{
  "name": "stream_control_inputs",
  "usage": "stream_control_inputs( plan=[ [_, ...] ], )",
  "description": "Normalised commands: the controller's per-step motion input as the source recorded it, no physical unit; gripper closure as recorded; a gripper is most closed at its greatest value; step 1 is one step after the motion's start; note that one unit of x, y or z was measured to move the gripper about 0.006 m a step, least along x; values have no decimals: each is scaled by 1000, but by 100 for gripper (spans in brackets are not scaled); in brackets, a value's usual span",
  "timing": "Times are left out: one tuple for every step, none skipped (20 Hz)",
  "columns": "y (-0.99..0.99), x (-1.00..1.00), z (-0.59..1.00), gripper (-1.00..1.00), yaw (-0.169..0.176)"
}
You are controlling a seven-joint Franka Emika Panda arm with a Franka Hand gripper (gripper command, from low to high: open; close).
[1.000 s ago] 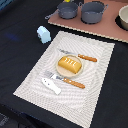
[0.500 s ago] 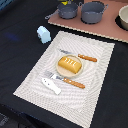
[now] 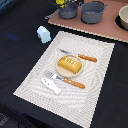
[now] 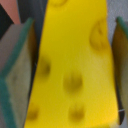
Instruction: Interact with the objects in diverse but meaningful ways.
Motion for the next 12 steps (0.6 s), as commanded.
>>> stream_control_inputs(
  plan=[
    [0, 269, 254, -100, -47],
    [0, 263, 249, -100, -48],
    [0, 243, 226, -100, -46],
    [0, 211, 249, -100, -41],
    [0, 194, 320, -100, -44],
    [0, 123, 414, -100, -61],
    [-134, 0, 491, -100, -60],
    [-303, -14, 549, -100, -51],
    [-400, -191, 529, -100, -61],
    [-529, -269, 494, -100, -65],
    [-603, -283, 437, -100, -71],
    [-663, -291, 400, -100, -71]
  ],
)
